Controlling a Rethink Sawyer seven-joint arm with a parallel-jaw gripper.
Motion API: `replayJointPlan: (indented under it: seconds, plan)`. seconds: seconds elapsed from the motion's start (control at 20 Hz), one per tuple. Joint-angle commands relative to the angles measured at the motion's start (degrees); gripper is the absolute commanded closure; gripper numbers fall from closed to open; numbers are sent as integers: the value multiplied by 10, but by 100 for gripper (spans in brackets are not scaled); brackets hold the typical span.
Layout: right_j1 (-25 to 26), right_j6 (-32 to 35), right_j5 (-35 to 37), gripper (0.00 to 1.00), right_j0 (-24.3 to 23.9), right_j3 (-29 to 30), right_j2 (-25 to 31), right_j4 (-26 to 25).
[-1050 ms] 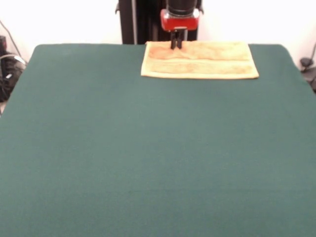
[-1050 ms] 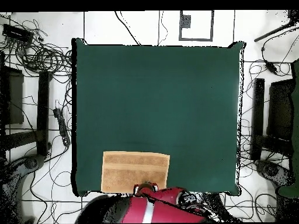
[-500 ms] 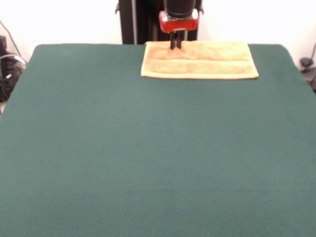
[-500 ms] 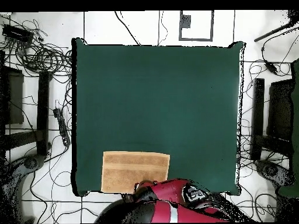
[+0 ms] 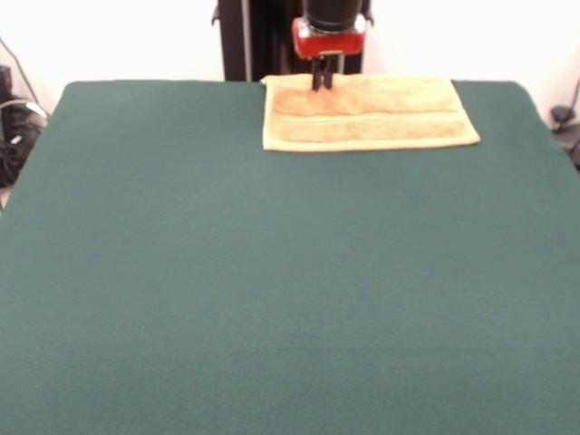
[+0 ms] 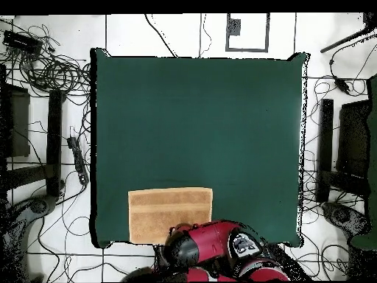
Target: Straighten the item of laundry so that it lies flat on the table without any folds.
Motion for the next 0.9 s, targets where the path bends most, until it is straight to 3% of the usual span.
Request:
replayJointPlan:
  seconds: [0.05, 0.3, 0.9]
  plan:
    - [-51, 8, 49, 100, 17, -98, 48, 9]
    - [-56, -1, 67, 100, 9, -99, 59, 6]
    - [-14, -26, 44, 100, -27, -116, 102, -33]
